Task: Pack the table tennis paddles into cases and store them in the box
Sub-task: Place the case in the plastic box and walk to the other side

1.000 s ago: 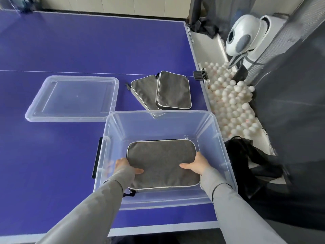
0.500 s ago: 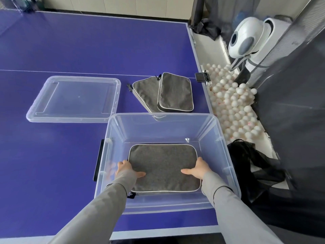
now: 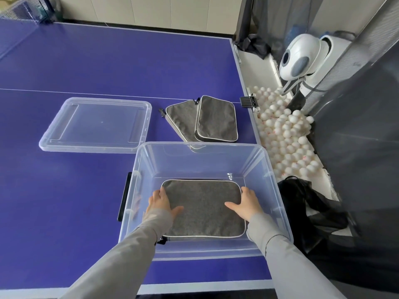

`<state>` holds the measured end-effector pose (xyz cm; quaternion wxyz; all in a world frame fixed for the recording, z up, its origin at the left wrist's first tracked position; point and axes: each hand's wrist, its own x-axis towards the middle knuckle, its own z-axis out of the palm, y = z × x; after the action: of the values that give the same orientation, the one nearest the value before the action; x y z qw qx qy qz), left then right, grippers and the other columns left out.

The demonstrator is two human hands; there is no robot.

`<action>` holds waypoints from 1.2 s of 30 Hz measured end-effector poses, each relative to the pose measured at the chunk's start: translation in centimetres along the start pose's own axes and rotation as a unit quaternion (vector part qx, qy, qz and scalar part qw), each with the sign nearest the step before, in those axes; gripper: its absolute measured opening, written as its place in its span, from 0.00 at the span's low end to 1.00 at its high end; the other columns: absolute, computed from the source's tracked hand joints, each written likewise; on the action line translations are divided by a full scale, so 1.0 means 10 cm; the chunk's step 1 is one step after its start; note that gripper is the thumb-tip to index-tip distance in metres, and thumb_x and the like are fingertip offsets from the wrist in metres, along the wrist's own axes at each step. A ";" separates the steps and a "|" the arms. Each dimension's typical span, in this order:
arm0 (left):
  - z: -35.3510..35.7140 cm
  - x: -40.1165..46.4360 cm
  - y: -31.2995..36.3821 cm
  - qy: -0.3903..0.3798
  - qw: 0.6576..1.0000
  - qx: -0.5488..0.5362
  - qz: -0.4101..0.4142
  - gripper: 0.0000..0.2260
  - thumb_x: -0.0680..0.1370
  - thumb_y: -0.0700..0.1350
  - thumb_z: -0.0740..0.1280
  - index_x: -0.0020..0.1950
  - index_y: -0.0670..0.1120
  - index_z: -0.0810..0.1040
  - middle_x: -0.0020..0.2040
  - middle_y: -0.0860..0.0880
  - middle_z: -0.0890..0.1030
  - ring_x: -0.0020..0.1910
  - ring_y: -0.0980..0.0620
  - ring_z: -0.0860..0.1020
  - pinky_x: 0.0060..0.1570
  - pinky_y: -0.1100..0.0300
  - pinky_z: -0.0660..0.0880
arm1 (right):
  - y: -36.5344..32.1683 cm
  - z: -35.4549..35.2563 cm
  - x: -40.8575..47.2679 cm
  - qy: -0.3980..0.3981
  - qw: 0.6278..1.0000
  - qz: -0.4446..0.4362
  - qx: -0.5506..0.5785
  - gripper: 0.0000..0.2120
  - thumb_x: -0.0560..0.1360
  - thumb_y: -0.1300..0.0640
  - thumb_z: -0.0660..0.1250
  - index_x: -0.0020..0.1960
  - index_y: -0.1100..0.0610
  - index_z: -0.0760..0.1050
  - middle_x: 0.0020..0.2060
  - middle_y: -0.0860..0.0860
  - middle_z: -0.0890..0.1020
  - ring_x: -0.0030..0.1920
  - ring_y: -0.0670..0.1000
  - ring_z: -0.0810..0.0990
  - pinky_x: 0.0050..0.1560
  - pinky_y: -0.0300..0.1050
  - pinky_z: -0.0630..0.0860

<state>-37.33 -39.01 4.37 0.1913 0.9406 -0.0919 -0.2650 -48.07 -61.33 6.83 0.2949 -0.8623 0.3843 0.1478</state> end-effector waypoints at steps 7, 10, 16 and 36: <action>-0.24 -0.09 0.23 0.040 0.992 0.080 0.093 0.37 0.78 0.59 0.61 0.78 0.45 0.46 0.78 0.50 0.46 0.77 0.49 0.47 0.73 0.54 0.52 | -0.23 -0.12 -0.05 0.064 0.992 -0.106 -0.003 0.26 0.78 0.50 0.63 0.71 0.60 0.63 0.68 0.55 0.68 0.70 0.54 0.65 0.68 0.45 0.60; -0.42 -0.13 0.29 0.083 0.988 0.056 0.116 0.36 0.77 0.57 0.62 0.77 0.46 0.49 0.78 0.49 0.49 0.77 0.49 0.49 0.72 0.52 0.55 | -0.42 -0.16 -0.08 0.095 0.984 -0.152 0.005 0.24 0.77 0.51 0.63 0.71 0.59 0.65 0.68 0.55 0.69 0.69 0.55 0.67 0.69 0.50 0.64; -0.92 -0.27 0.15 0.178 0.972 0.015 0.153 0.33 0.77 0.55 0.63 0.77 0.44 0.52 0.77 0.47 0.54 0.76 0.48 0.53 0.73 0.54 0.55 | -1.01 -0.18 -0.21 0.116 0.962 -0.248 0.004 0.25 0.78 0.53 0.62 0.72 0.60 0.62 0.69 0.54 0.68 0.70 0.55 0.64 0.68 0.46 0.60; -1.38 -1.39 -3.34 0.166 0.965 0.006 -0.201 0.32 0.79 0.59 0.56 0.77 0.46 0.50 0.78 0.49 0.51 0.77 0.49 0.47 0.75 0.53 0.45 | -3.41 2.01 -1.43 -0.001 0.853 -0.471 -0.226 0.24 0.80 0.50 0.58 0.73 0.57 0.60 0.69 0.54 0.67 0.70 0.55 0.62 0.68 0.49 0.60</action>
<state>-39.34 -0.53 8.04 0.1414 0.9717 0.1303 -0.1372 -32.54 -22.50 11.45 0.1270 -0.9827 -0.1122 0.0745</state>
